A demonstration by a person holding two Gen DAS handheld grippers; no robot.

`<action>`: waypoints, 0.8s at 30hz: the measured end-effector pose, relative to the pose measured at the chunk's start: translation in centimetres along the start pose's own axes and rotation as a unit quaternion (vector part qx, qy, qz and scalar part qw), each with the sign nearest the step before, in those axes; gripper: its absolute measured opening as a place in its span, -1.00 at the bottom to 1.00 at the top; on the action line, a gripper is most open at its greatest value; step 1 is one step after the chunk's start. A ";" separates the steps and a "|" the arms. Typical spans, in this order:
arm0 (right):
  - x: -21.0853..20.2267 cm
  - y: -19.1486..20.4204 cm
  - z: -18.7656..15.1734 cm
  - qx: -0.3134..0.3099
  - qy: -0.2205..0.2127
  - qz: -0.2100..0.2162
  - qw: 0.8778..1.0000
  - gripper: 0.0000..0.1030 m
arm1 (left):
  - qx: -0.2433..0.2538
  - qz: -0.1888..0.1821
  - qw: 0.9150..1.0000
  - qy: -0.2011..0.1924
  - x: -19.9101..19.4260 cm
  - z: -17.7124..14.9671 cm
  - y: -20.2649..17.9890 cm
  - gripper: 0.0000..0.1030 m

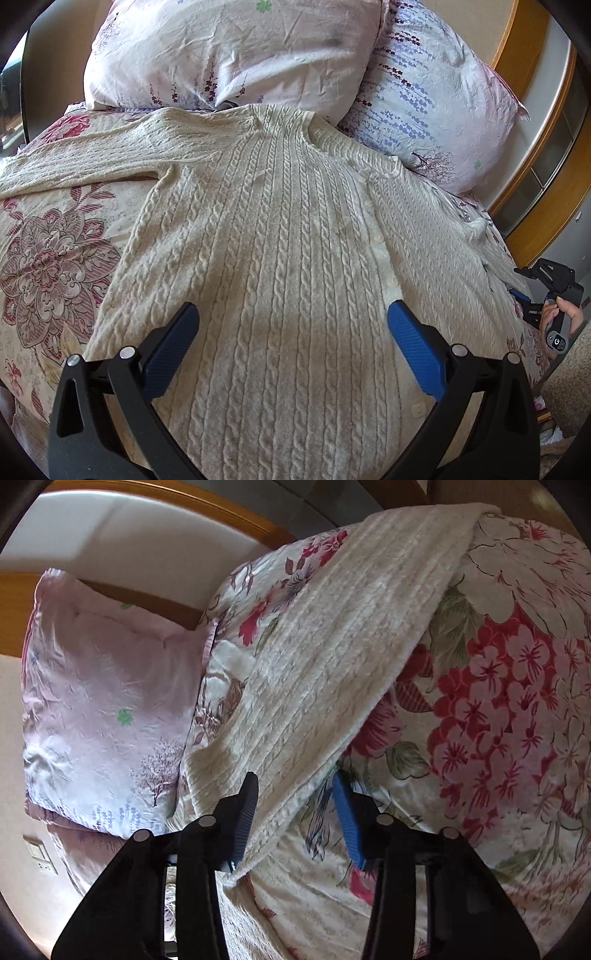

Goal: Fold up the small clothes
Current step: 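Reach the right tool to a cardigan sleeve cuff and close on it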

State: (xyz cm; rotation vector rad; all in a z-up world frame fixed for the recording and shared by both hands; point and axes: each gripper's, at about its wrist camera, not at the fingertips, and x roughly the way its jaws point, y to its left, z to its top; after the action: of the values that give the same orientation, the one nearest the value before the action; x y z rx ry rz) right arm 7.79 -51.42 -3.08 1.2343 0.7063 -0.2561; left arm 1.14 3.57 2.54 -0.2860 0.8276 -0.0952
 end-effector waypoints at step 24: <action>-1.5 6.9 0.9 -0.118 -0.072 0.065 0.988 -0.85 | -0.050 -0.012 0.999 -0.006 0.2 0.6 2.4 0.97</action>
State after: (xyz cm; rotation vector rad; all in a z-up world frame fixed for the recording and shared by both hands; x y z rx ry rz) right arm 10.66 -50.24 3.31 1.0206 0.5121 -0.1474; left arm 1.65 5.94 2.05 -0.3896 0.8180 -0.0750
